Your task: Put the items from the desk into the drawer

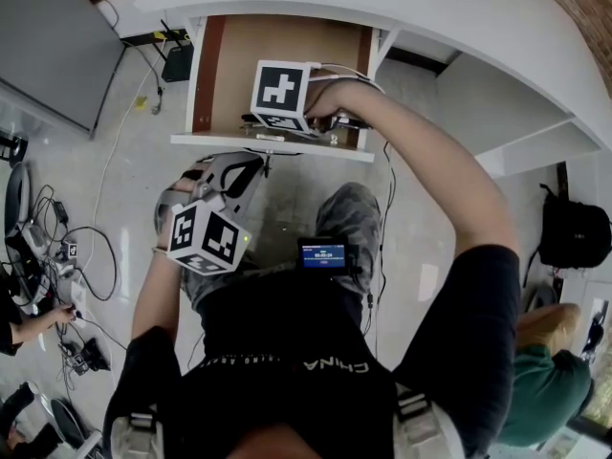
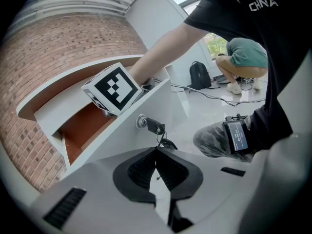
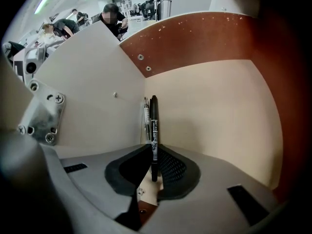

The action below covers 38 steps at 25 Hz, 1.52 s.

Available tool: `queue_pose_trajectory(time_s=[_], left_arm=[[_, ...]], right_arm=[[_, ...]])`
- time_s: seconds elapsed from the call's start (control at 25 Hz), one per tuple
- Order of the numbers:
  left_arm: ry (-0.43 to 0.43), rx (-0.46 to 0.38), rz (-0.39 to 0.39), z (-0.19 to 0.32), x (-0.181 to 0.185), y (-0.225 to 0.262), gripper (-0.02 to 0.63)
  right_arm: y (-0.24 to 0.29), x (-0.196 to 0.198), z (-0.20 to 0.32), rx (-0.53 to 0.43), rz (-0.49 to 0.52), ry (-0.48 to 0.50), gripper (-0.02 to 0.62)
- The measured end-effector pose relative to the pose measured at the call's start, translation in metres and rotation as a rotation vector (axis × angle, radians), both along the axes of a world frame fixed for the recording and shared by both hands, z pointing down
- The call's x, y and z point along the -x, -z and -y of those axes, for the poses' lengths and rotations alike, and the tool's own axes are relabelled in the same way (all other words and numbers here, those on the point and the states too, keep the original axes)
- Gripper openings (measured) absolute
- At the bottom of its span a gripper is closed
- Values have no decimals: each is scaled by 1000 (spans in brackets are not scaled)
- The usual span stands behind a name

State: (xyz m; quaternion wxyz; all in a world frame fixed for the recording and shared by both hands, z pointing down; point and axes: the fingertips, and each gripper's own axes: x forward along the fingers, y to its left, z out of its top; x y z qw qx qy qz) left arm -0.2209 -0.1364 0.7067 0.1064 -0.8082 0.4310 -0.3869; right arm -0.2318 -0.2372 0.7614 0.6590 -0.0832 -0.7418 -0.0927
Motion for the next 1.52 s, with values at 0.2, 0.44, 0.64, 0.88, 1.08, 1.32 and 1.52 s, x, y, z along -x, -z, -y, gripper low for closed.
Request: queue_pose_trajectory(time_s=[0.2,0.44,0.64,0.88,1.08,1.32,1.52], left_arm=[[0,1,12,0,1,-2,12],[-5,7,3,0,1,-4,12],[-7,5,10,-1,1,-5,12],[-8,0,15,-1,1,-4,12],[-9,3,22,-2,2,-6,12],[-11,12,27,-3,3,-10,12],[-10,10,36,-2,4,-11,12]], right_arm=[[0,0,-1,8,0,-3,46],[-1,0,0,17,3,-10,48],[0,0,0,13,7,-8,47],[0,-2,-3,3,2,38,48],[-2,-9,-7,14,-16,65,97],[11,-4,0,-7,46,39,104],[27,6,6,-20,140,-4,83]])
